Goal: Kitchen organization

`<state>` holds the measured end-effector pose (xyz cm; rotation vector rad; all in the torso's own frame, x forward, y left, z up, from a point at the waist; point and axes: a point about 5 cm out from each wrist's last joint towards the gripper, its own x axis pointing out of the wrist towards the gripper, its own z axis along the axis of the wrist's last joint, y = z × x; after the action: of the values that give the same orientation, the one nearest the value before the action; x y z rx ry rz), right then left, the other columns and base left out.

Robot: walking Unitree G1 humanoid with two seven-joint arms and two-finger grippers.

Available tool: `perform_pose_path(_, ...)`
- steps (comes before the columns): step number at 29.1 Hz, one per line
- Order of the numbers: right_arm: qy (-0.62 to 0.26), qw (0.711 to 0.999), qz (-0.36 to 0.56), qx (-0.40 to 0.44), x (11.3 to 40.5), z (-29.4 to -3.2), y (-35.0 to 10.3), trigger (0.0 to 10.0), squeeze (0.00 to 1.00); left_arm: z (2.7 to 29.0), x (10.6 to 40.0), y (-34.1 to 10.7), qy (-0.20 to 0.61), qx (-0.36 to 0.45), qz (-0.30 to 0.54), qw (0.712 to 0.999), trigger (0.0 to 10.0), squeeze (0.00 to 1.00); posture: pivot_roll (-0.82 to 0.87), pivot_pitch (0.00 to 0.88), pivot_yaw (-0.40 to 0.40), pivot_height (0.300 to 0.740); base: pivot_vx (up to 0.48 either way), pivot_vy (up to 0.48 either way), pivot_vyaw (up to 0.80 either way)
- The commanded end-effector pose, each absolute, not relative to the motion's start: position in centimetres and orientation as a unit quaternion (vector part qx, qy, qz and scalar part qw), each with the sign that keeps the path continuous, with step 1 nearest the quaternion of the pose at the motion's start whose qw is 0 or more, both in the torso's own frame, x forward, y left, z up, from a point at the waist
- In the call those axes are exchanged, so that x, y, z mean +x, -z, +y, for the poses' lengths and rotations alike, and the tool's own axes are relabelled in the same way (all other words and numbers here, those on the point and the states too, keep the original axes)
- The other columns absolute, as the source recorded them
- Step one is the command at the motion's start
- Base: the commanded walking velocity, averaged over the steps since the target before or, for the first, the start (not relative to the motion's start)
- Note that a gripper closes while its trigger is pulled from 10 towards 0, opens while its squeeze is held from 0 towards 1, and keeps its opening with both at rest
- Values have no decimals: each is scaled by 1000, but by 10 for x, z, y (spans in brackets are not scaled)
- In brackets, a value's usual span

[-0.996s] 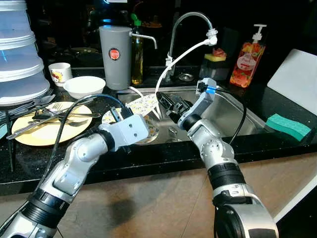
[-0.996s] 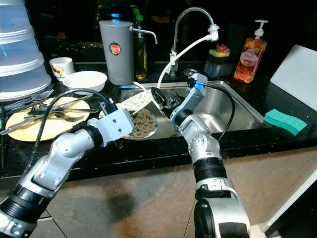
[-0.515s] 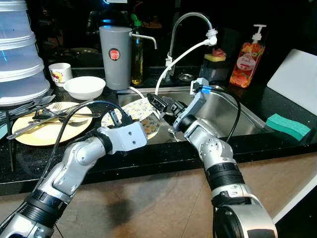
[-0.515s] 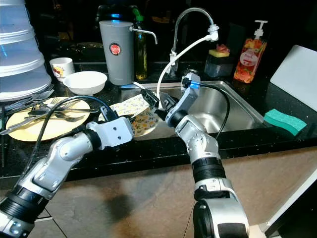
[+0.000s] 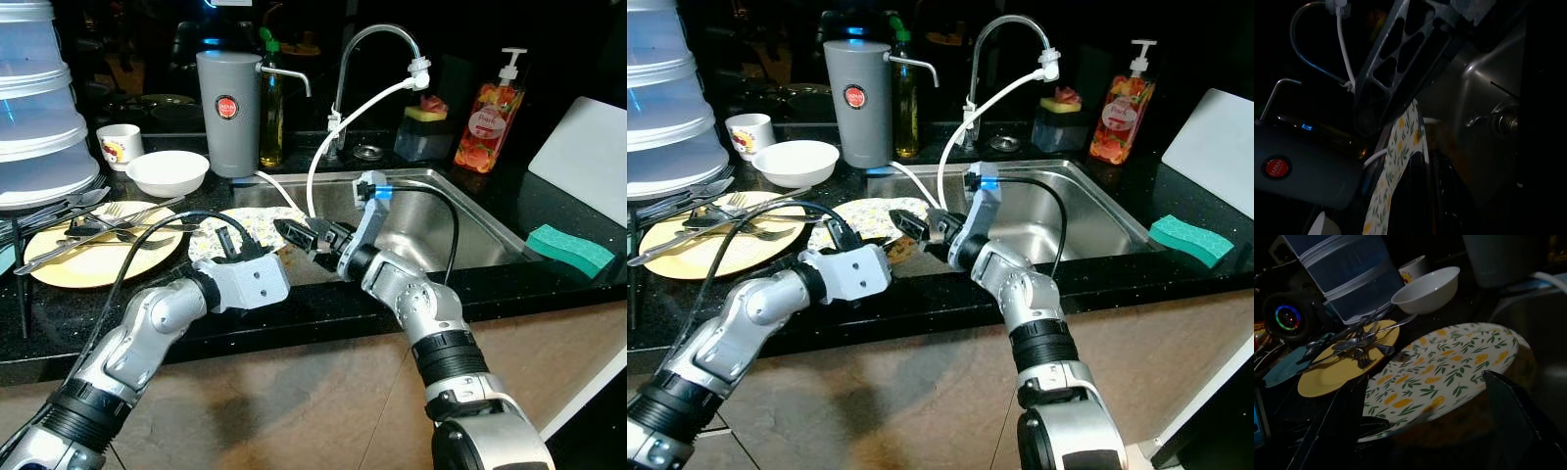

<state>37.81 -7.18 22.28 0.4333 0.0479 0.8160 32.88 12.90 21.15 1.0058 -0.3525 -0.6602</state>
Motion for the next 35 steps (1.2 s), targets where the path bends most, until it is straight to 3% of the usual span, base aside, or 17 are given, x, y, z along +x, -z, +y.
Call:
perform_pose_path(1, -406, 888, 52, 211, 374, -65, -213, 2157, 0, 126, 327, -212, 318, 474, -176, 802, 0, 0, 28, 0, -52, 740, 0, 0, 0)
perform_pose_path(2, -405, 887, 55, 215, 374, -65, -211, 0, 0, 126, 327, -211, 318, 475, -177, 801, 0, 0, 29, 0, -53, 740, 0, 0, 0)
perform_pose_path(14, -404, 887, 71, 213, 373, -66, -207, 0, 0, 127, 328, -211, 312, 474, -184, 803, 0, 0, 30, 0, -54, 740, 0, 0, 0)
perform_pose_path(15, -401, 889, 72, 209, 374, -67, -206, 1412, 0, 127, 328, -212, 304, 477, -189, 803, 0, 0, 30, 0, -54, 740, 0, 0, 0)
perform_pose_path(16, -392, 894, 68, 206, 375, -69, -207, 10000, 0, 127, 328, -223, 282, 477, -226, 801, 0, 0, 30, 0, -53, 740, 0, 0, 0)
perform_pose_path(19, -379, 901, 58, 205, 378, -73, -210, 10000, 0, 124, 325, -247, 245, 473, -309, 788, 0, 0, 30, 0, -53, 740, 0, 0, 0)
perform_pose_path(25, -377, 901, 50, 211, 378, -73, -213, 10000, 0, 119, 320, -262, 223, 471, -368, 770, 0, 0, 32, 0, -52, 740, 0, 0, 0)
perform_pose_path(34, -378, 899, 47, 216, 378, -73, -215, 10000, 0, 114, 318, -260, 233, 471, -381, 761, 0, 0, 33, 0, -51, 740, 0, 0, 0)
perform_pose_path(35, -383, 895, 46, 225, 378, -73, -215, 0, 0, 113, 317, -258, 239, 468, -385, 759, 0, 0, 33, 0, -51, 740, 0, 0, 0)
